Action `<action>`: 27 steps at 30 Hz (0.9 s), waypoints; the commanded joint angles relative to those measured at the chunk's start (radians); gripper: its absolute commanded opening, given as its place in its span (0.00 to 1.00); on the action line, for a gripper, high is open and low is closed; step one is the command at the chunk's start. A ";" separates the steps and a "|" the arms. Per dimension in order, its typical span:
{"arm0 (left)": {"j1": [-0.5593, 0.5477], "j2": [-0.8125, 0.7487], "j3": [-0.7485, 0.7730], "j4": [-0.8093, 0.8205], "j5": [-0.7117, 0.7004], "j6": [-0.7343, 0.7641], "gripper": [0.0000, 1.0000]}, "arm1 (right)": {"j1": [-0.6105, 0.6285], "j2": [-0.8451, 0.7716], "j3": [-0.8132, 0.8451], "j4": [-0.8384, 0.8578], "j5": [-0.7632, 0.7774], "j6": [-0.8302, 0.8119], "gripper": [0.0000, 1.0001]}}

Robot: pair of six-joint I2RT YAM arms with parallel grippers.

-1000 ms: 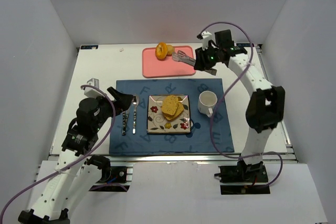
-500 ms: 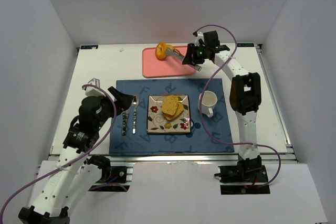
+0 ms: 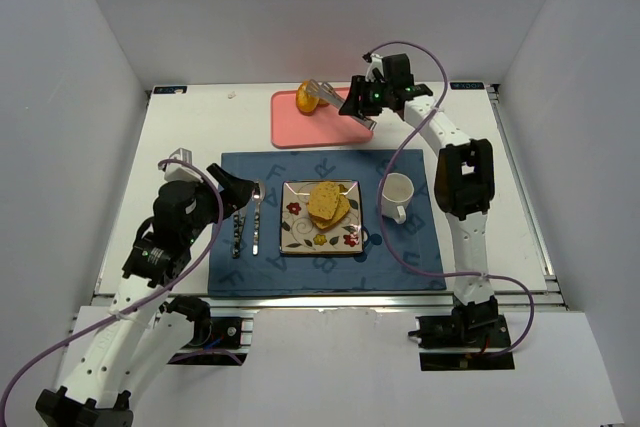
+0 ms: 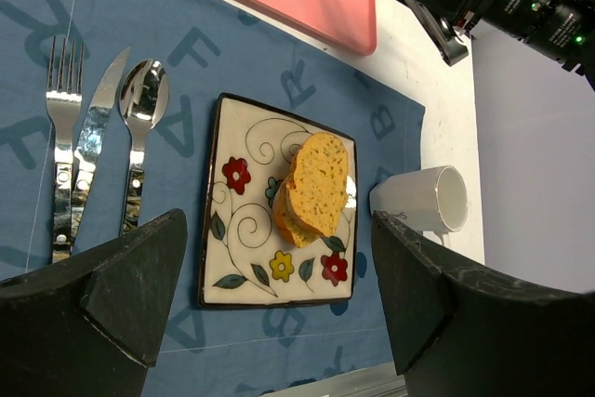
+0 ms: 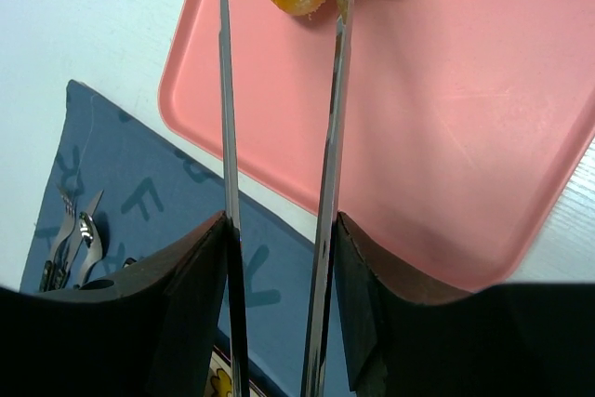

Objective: Place the bread

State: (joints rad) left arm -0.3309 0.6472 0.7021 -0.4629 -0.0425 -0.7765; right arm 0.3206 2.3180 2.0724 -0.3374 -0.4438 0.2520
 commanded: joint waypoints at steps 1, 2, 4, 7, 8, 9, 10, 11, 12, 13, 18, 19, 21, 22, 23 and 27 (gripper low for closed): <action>0.003 -0.001 0.022 0.017 -0.007 0.002 0.89 | 0.015 0.011 0.032 0.047 0.039 0.012 0.52; 0.003 -0.003 0.022 0.015 -0.008 0.002 0.89 | 0.018 0.012 0.034 0.051 0.053 0.007 0.52; 0.003 -0.009 0.022 0.007 -0.010 0.002 0.89 | 0.023 0.023 0.049 0.051 0.066 0.003 0.52; 0.003 -0.020 0.020 -0.002 -0.013 -0.001 0.89 | 0.034 0.037 0.063 0.044 0.089 -0.013 0.51; 0.003 -0.021 0.022 -0.003 -0.014 -0.001 0.89 | 0.044 0.038 0.071 0.041 0.106 -0.019 0.51; 0.003 -0.023 0.022 -0.005 -0.014 -0.001 0.89 | 0.051 0.043 0.074 0.035 0.125 -0.032 0.50; 0.001 -0.024 0.026 -0.006 -0.014 -0.001 0.89 | 0.055 0.043 0.074 0.028 0.161 -0.040 0.49; 0.001 -0.023 0.030 -0.008 -0.017 -0.001 0.89 | 0.063 0.041 0.069 0.026 0.178 -0.043 0.49; 0.003 -0.021 0.031 -0.010 -0.020 -0.001 0.89 | 0.064 0.040 0.066 0.024 0.189 -0.045 0.48; 0.003 -0.021 0.033 -0.010 -0.019 -0.001 0.89 | 0.063 0.037 0.063 0.021 0.209 -0.045 0.48; 0.003 -0.023 0.028 -0.003 -0.017 -0.001 0.89 | 0.064 0.030 0.043 0.018 0.189 -0.049 0.47; 0.003 -0.023 0.027 -0.002 -0.016 -0.003 0.89 | 0.063 0.030 0.041 0.018 0.173 -0.046 0.46; 0.003 -0.021 0.025 0.003 -0.013 -0.003 0.89 | 0.064 0.029 0.037 0.031 0.152 -0.037 0.39; 0.003 -0.020 0.027 0.003 -0.013 -0.003 0.89 | 0.063 0.029 0.035 0.035 0.130 -0.034 0.33; 0.003 -0.020 0.028 0.003 -0.014 -0.003 0.89 | 0.063 0.027 0.037 0.040 0.119 -0.033 0.29; 0.003 -0.023 0.037 -0.005 -0.019 0.000 0.89 | 0.057 -0.005 0.037 0.049 0.080 -0.027 0.13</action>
State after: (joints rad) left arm -0.3309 0.6331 0.7025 -0.4671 -0.0460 -0.7765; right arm 0.3851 2.3646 2.0979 -0.3393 -0.3130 0.2237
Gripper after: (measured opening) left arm 0.890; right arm 0.184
